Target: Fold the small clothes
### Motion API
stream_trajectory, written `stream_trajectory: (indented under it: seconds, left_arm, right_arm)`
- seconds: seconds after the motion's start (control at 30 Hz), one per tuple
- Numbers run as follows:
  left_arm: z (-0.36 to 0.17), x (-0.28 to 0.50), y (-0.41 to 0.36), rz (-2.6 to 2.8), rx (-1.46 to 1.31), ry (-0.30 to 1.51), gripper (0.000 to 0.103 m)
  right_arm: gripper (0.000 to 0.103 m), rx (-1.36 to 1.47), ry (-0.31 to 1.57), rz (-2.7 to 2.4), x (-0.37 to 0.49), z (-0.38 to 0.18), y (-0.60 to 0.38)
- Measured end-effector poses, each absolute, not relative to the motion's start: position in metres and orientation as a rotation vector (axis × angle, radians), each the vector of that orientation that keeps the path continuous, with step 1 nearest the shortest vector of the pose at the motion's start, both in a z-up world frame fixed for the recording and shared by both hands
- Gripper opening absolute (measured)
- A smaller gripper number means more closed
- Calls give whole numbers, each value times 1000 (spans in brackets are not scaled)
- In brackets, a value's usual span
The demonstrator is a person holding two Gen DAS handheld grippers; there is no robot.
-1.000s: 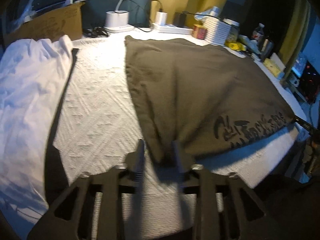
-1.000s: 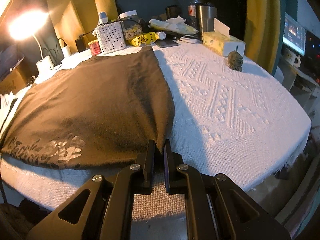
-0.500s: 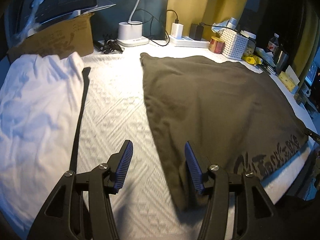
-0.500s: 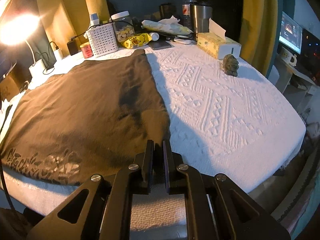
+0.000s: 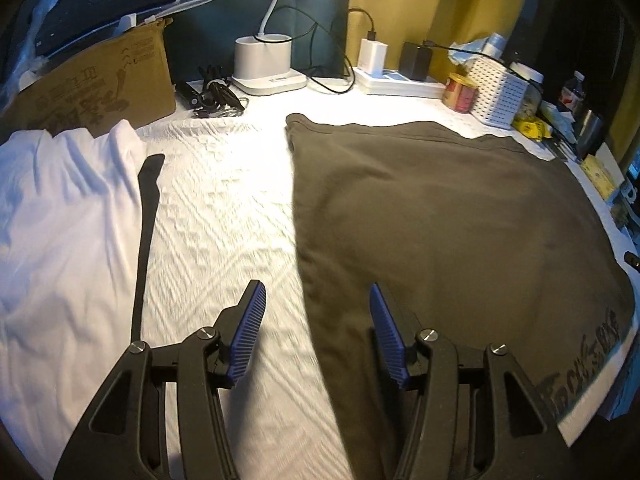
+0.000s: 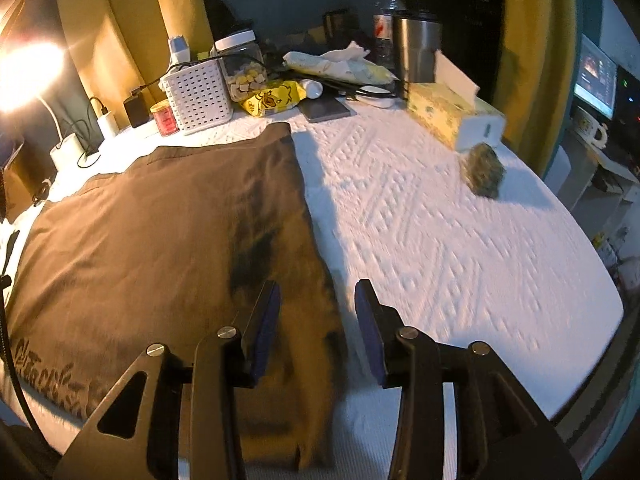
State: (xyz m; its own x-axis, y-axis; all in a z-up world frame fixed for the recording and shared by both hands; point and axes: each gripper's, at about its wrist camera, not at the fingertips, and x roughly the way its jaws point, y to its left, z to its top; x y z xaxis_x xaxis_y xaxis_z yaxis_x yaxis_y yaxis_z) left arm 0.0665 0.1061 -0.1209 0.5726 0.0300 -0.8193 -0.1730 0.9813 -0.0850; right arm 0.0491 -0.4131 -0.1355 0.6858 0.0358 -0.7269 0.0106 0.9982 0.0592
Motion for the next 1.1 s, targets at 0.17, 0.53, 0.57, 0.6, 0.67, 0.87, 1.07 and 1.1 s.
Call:
stream_trajectory:
  seconds: [0.17, 0.53, 0.57, 0.6, 0.67, 0.87, 1.07, 1.1]
  left_arm:
    - [-127, 90, 112, 115, -148, 961, 54]
    - [-135, 156, 119, 78, -104, 948, 54]
    - [-136, 164, 120, 76, -102, 949, 54]
    - [-137, 169, 120, 74, -99, 949, 54]
    - [-137, 181, 121, 65, -86, 947, 54]
    - [-143, 214, 123, 10, -62, 955, 53]
    - [-139, 228, 116, -16, 12, 939, 3]
    - [-136, 229, 116, -9, 30, 931, 3]
  right_arm:
    - [41, 35, 827, 34, 81, -135, -406]
    - [41, -13, 844, 60, 154, -136, -406]
    - [41, -13, 850, 62, 161, -137, -407]
    - [41, -11, 857, 65, 168, -139, -407]
    - [41, -2, 875, 70, 184, -141, -410]
    - [41, 41, 889, 138, 226, -144, -408]
    - [4, 24, 887, 169, 251, -157, -399]
    - [4, 14, 883, 172, 253, -156, -398]
